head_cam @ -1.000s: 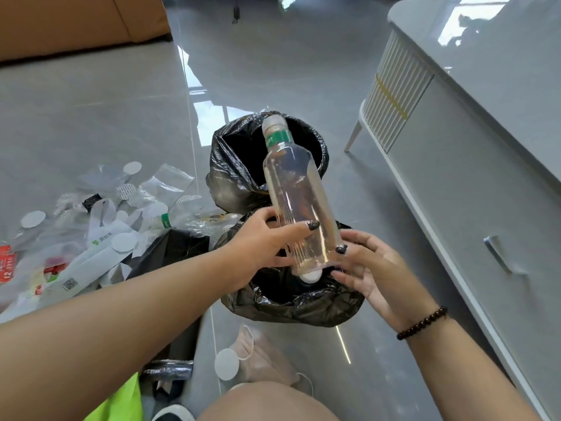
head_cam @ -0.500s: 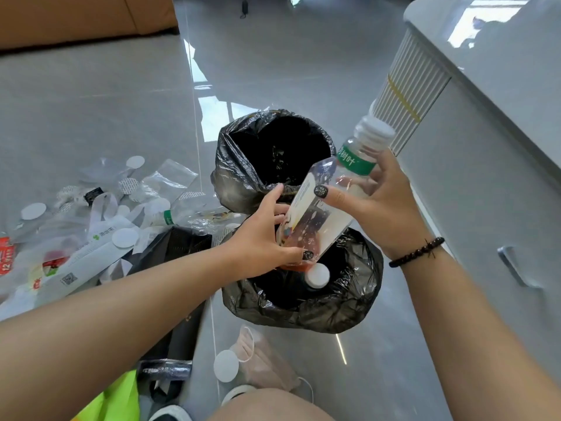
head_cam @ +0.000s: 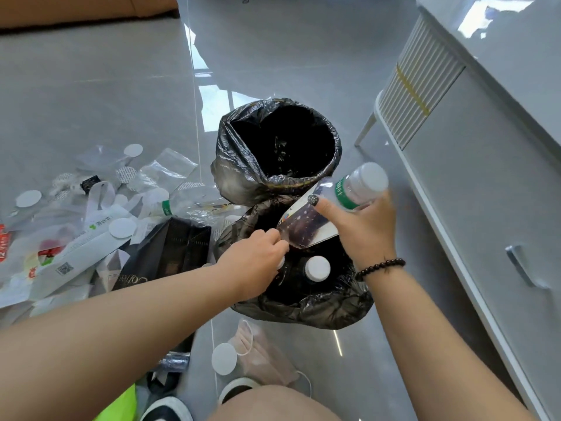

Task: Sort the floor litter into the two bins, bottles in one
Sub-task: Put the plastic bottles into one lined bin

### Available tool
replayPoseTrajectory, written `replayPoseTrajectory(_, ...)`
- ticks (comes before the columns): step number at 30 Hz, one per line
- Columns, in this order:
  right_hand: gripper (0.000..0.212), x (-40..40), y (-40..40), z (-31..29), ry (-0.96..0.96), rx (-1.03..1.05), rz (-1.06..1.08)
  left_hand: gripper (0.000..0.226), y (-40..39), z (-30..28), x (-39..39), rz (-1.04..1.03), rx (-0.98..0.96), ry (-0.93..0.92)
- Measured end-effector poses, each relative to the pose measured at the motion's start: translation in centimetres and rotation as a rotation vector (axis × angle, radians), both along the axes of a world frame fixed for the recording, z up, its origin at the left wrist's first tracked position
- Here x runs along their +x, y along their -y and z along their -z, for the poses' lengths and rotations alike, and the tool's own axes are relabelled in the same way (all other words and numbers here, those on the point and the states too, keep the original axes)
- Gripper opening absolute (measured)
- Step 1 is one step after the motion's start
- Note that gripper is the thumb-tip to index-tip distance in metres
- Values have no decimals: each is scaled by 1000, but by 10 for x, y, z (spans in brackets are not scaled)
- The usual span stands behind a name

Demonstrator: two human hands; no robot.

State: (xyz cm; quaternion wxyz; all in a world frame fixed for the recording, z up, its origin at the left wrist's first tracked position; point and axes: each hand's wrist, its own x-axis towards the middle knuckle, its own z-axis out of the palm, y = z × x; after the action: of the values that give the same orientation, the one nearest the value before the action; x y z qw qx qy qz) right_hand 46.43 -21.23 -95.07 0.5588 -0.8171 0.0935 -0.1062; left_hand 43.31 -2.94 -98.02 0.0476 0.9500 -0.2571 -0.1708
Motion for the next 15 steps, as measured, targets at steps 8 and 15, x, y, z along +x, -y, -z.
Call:
replayPoseTrajectory(8, 65, -4, -34, 30, -36, -121, -76, 46, -2, -2, -4, 53, -16, 12)
replayPoseTrajectory(15, 64, 4, -40, 40, -107, -267, -264, 43, -8, -2, -7, 55, -67, 48)
